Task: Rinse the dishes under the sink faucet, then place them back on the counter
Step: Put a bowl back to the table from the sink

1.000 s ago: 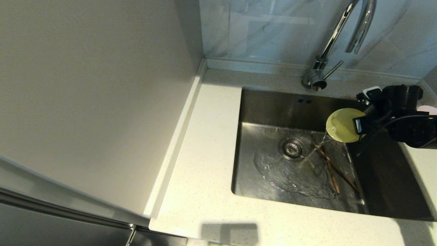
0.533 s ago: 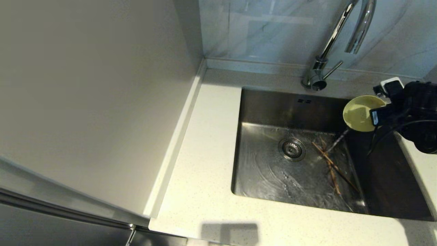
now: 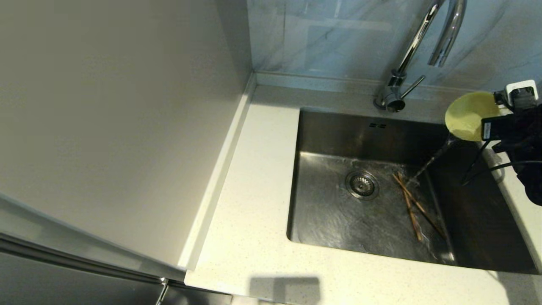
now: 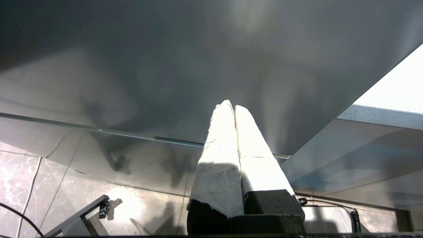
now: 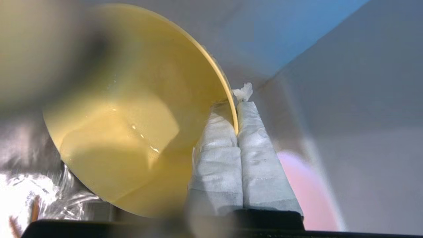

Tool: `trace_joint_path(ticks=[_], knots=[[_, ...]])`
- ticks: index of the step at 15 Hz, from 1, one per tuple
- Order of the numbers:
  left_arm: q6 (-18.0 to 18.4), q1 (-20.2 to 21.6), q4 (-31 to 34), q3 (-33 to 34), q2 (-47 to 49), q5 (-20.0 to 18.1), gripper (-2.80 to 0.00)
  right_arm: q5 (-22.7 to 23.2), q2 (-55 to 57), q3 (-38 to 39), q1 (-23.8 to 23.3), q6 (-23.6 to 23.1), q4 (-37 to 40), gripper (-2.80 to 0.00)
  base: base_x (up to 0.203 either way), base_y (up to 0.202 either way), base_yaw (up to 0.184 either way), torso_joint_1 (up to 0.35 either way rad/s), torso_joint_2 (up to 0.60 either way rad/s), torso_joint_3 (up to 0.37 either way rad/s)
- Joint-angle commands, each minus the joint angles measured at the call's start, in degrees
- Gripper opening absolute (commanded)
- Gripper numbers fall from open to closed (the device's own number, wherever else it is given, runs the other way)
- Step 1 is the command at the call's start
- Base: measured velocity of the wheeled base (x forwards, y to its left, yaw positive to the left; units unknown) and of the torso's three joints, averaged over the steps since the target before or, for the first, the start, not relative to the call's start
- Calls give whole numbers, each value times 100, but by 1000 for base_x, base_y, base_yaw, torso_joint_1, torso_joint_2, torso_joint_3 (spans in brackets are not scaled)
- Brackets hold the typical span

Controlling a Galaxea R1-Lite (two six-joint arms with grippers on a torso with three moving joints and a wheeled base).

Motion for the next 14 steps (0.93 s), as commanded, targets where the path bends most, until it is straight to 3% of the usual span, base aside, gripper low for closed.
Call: trace_joint_path(ticks=[1, 5, 14], knots=[[-1, 0, -2, 0, -18, 2, -280, 105, -133, 375, -2, 0, -973, -280, 0, 0, 0, 0, 0, 0], [-1, 0, -2, 0, -18, 2, -280, 283, -213, 554, -11, 85, -1776, -280, 0, 0, 0, 0, 0, 0], [-1, 0, -2, 0, -18, 2, -280, 829, -229, 669, -11, -75, -2193, -280, 0, 0, 0, 0, 0, 0]])
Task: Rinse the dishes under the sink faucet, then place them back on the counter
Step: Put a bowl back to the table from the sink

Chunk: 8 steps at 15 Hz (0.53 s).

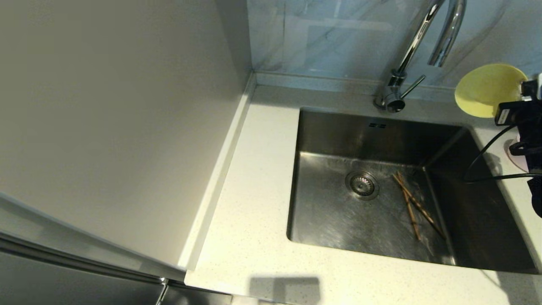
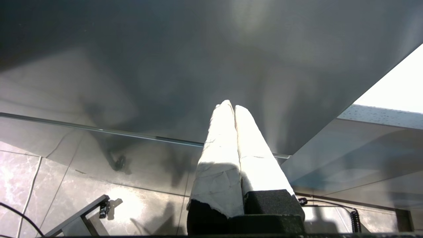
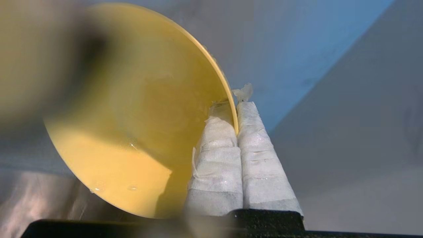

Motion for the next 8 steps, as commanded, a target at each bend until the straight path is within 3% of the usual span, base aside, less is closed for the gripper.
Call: trace_joint_path(ticks=[1, 4, 8], knots=[[-4, 0, -4, 0, -18, 3, -280, 63, 27, -21, -15, -212, -63, -280, 0, 0, 0, 0, 0, 0], [-4, 0, -4, 0, -18, 3, -280, 452, 65, 1, -200, -1186, -61, -280, 0, 0, 0, 0, 0, 0], [-4, 0, -4, 0, -18, 3, -280, 885, 52, -9, -319, -2925, 91, -280, 0, 0, 0, 0, 0, 0]])
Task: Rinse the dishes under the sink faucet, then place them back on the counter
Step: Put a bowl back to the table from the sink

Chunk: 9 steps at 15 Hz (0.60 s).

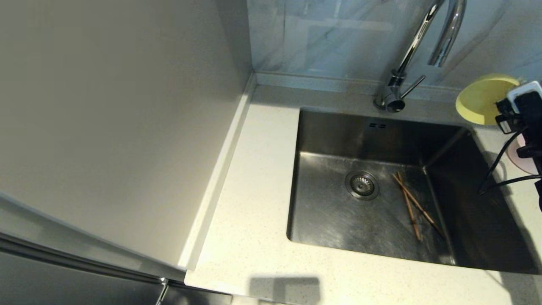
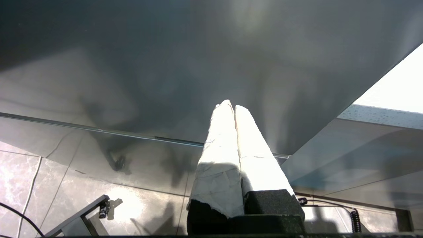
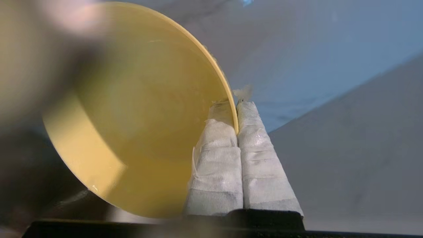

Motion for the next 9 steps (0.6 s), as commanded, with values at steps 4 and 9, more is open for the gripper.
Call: trace_joint_path(ticks=[4, 9], knots=[[-4, 0, -4, 0, -18, 3, -280, 148, -112, 298, 10, -943, 276, -280, 0, 0, 0, 0, 0, 0], [-4, 0, -4, 0, -18, 3, -280, 41, -283, 499, 35, -860, 538, -280, 0, 0, 0, 0, 0, 0]])
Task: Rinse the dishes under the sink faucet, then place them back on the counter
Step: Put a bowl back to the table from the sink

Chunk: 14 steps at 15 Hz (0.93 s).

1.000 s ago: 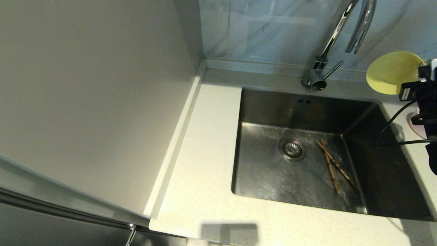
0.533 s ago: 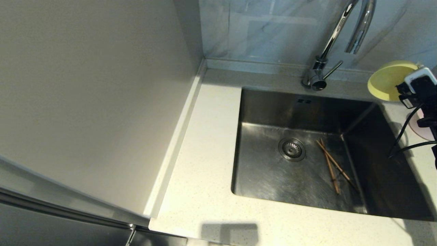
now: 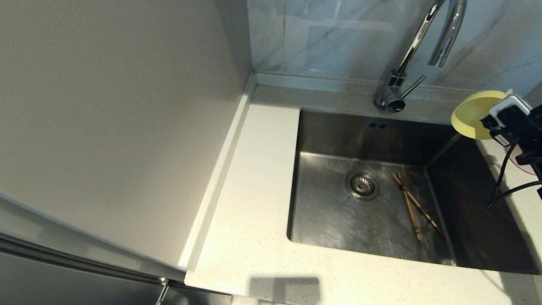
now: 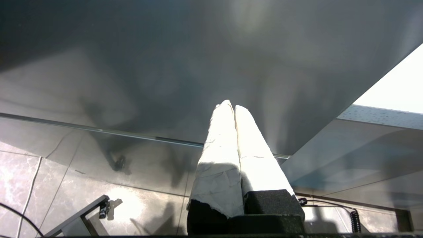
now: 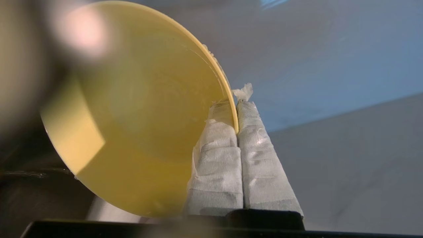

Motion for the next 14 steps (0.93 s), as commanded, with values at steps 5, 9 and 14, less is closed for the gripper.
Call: trace_joint_path(ticks=[5, 9, 14], knots=[[-4, 2, 0, 0, -18, 3, -280, -130, -305, 336, 19, 304, 137, -280, 0, 0, 0, 0, 0, 0], [-4, 2, 0, 0, -18, 3, -280, -563, -849, -142, 16, 1145, 1783, -280, 0, 0, 0, 0, 0, 0], [-4, 2, 0, 0, -18, 3, -280, -1042, -1539, -1298, -203, 2086, 5701, -280, 0, 0, 0, 0, 0, 0]])
